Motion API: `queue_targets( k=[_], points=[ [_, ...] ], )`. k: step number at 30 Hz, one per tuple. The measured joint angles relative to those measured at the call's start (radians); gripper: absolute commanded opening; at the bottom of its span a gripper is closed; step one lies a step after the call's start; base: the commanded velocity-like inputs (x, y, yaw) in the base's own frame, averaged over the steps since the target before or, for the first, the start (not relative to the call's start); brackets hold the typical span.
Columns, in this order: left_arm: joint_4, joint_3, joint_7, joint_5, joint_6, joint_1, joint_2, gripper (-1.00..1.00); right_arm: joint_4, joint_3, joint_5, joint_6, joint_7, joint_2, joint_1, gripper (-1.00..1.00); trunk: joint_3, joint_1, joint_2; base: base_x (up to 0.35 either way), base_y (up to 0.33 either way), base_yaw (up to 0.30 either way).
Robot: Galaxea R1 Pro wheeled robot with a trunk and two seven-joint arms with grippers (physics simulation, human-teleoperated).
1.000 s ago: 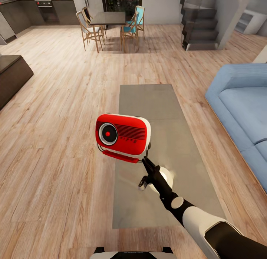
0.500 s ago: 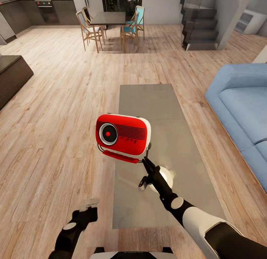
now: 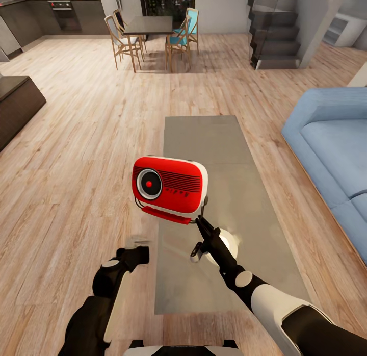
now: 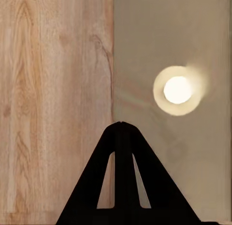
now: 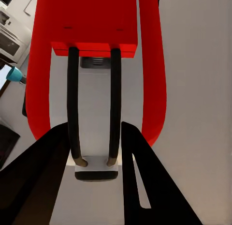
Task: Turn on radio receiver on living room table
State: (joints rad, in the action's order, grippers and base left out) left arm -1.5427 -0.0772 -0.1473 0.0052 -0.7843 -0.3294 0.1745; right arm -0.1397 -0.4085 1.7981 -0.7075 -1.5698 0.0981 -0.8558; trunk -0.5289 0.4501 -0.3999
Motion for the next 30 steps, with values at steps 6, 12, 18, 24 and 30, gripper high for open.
queue_targets(
  k=[6, 12, 18, 24, 30],
  points=[
    [-0.009, -0.002, 0.001, 0.002, -0.019, -0.027, 0.0, -1.0, 0.001, 0.0, 0.0, -0.002, 0.0, 0.0, 0.0, -1.0, 0.0, 0.0, 0.0, 0.0, 0.0, 0.0],
    [-0.004, -0.003, 0.009, 0.022, -0.023, -0.056, 0.0, -1.0, 0.009, 0.0, 0.0, -0.007, 0.0, -0.001, 0.0, -1.0, 0.0, 0.0, 0.0, 0.0, 0.0, 0.0],
    [-0.008, -0.003, 0.073, 0.113, -0.022, -0.083, 0.0, -1.0, 0.026, 0.0, 0.0, -0.009, 0.0, -0.009, 0.0, -1.0, 0.0, 0.0, 0.0, 0.0, 0.0, 0.0],
    [-0.01, 0.002, 0.174, 0.178, -0.02, -0.106, 0.0, -1.0, 0.038, -0.002, 0.0, -0.009, 0.0, -0.028, 0.0, -1.0, 0.0, 0.0, 0.0, 0.0, 0.0, 0.0],
    [-0.01, 0.006, 0.206, 0.203, -0.02, -0.117, 0.0, -1.0, 0.042, -0.004, -0.001, -0.009, 0.0, -0.051, 0.0, -1.0, 0.0, 0.0, 0.0, 0.0, 0.0, 0.0]
  ],
)
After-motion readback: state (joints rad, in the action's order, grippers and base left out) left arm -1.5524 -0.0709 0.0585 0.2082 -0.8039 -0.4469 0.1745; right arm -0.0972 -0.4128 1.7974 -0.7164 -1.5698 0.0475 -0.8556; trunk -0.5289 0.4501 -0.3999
